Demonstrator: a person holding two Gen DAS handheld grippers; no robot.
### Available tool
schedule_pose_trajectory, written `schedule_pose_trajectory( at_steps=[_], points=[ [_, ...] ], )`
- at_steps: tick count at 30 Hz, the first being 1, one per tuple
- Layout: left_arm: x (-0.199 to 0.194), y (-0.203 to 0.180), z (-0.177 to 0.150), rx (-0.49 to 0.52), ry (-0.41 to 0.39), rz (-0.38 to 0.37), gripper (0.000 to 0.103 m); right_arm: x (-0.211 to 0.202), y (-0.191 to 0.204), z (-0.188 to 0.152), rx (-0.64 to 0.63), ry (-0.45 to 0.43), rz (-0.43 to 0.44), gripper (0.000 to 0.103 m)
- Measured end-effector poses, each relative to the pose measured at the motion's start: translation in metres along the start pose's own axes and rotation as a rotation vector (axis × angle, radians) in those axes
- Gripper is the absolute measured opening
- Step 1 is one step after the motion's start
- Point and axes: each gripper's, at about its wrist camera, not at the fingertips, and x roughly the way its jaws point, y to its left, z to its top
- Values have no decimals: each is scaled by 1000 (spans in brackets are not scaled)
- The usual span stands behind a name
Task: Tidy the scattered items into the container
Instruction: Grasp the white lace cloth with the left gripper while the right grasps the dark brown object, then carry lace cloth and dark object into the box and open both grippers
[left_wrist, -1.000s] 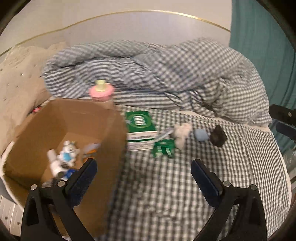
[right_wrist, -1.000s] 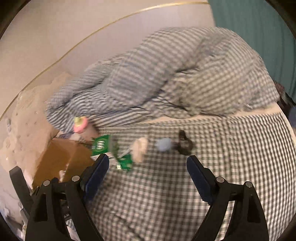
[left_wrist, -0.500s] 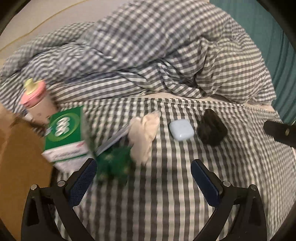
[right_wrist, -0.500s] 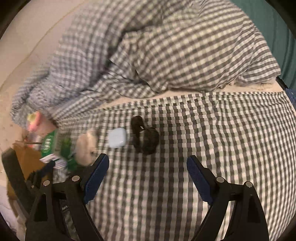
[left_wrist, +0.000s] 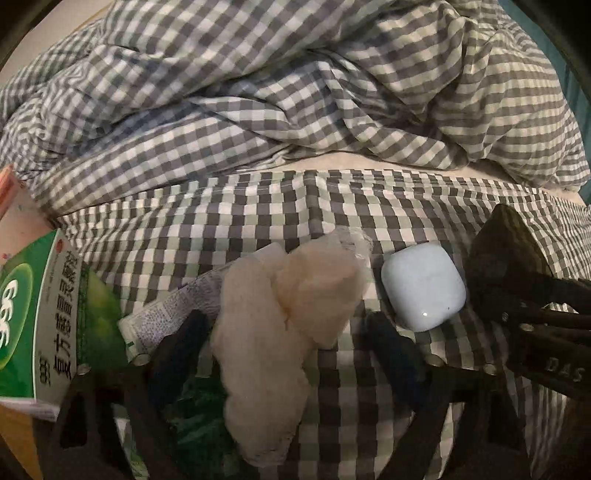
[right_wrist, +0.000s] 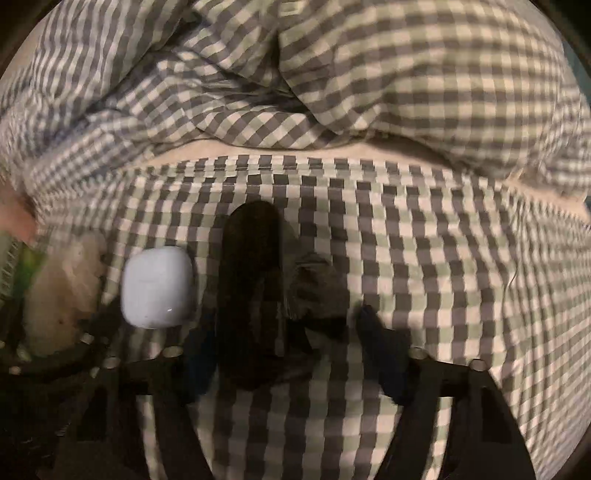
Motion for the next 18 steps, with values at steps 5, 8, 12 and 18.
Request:
schedule_pose_trajectory(
  at_steps=[5, 8, 12, 18],
  points=[
    [-8, -5, 1, 26, 16, -57, 17, -7, -5, -8, 3, -24, 12, 51],
    [-19, -6, 0, 29, 25, -49, 16, -22, -15, -19, 33, -40, 54, 50],
    [-47, -1, -1, -4, 3, -56, 16, -59, -31, -30, 87, -63, 117, 49],
    [-109, 1, -7, -17, -20, -38, 16, -125, -27, -46, 115, -96, 160, 49]
  ],
)
